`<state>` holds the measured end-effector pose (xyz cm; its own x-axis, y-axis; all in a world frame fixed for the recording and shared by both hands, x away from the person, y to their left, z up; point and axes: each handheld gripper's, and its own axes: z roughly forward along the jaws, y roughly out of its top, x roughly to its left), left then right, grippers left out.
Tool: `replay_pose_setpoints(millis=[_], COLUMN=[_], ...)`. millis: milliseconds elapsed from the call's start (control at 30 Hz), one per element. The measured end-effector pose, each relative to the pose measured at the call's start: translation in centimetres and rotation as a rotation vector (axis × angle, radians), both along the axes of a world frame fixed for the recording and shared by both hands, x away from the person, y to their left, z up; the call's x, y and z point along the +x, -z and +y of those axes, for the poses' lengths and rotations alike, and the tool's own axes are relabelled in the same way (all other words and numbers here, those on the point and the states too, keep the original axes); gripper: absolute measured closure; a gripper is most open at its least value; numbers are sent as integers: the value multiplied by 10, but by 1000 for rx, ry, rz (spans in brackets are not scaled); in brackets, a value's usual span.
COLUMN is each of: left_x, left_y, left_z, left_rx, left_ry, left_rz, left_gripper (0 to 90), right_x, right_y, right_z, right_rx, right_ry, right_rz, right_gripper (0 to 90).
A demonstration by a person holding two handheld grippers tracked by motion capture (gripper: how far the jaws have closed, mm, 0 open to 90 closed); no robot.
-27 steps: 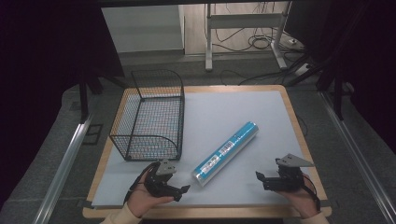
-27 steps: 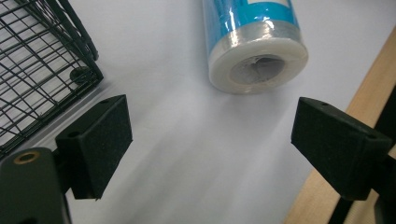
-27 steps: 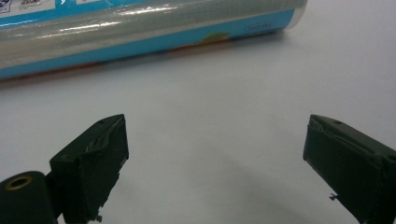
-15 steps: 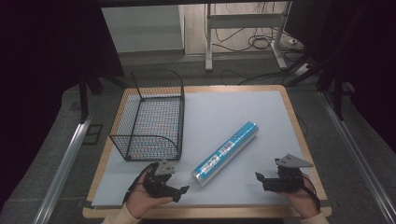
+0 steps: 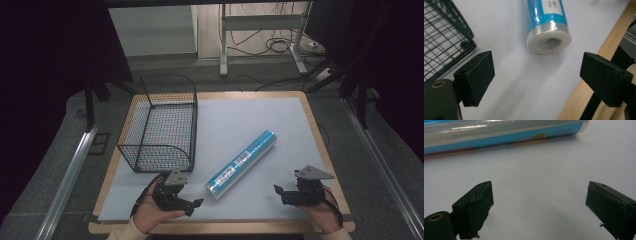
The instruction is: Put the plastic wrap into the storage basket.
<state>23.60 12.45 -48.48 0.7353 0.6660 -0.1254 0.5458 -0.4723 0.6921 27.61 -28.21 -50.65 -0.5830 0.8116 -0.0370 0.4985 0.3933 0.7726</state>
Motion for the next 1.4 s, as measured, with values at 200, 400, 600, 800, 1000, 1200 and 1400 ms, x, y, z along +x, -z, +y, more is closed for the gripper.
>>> replay_pose_setpoints(millis=[200,400,600,800,1000,1200,1400], left_x=[1,-1,1,3,9,16,24], left_y=[-10,-19,-23,-27,-30,-32,-36], left_z=[-4,-12,-18,-27,-36,-46,-57], left_rx=[-8,-7,-2,7,16,11,4], left_ry=[2,20,24,46,53,61,62], left_rz=[-7,-20,-22,-23,-17,-11,-13], left_gripper=[124,124,125,126,127,129,135], right_x=[1,1,1,1,1,1,1], right_y=[0,1,1,1,1,0,1], right_z=[-1,-3,-2,-2,-2,-3,-3], right_rx=[5,7,5,5,13,12,8], right_ry=[3,12,8,15,12,11,16], right_rz=[2,5,3,4,8,5,6], right_gripper=[77,78,78,78,79,79,80])
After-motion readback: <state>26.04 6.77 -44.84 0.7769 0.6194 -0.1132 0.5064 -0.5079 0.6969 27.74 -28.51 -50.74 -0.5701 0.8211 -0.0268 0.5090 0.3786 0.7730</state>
